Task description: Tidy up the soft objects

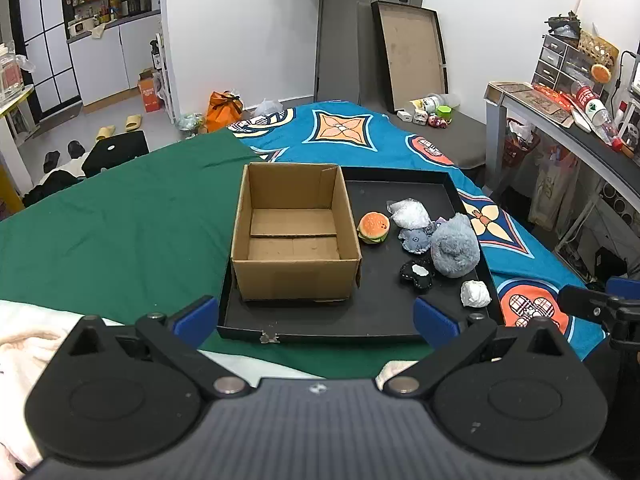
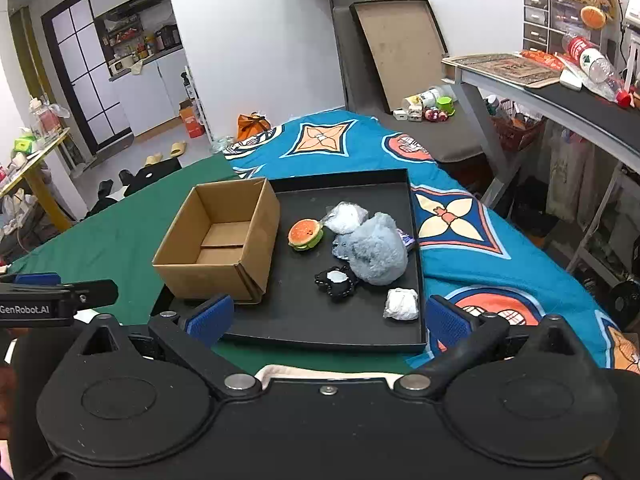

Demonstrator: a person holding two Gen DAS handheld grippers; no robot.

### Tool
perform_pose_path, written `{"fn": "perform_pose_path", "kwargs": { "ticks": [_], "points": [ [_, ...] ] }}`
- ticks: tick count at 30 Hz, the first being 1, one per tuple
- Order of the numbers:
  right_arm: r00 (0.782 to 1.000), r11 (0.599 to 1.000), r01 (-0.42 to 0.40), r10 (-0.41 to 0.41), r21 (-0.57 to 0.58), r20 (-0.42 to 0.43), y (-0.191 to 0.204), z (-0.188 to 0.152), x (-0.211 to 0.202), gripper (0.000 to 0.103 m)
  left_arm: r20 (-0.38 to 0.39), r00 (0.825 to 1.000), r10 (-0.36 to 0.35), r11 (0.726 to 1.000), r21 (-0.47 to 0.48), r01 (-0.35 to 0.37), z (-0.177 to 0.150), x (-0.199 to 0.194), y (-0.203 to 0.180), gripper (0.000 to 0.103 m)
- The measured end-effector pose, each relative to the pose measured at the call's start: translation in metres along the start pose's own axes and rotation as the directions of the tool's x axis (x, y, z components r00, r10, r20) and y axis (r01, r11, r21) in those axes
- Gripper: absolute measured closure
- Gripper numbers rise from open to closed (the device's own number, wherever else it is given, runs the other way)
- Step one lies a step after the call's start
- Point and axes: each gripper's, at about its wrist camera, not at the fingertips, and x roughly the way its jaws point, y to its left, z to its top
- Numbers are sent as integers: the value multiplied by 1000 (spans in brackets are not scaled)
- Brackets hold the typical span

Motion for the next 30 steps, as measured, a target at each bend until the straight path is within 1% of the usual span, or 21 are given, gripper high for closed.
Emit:
{"fn": "perform_pose_path", "kwargs": {
  "ticks": [13, 30],
  "points": [
    [1000, 1000, -4, 4, 6, 3, 5, -2, 0, 0, 0, 1000, 9, 1000, -16, -9, -1, -3, 5, 0],
    [1000, 1000, -6, 6, 5, 16, 5, -3, -7, 0, 22, 1000, 22, 1000, -18, -21, -6, -15, 8, 0]
  ]
}}
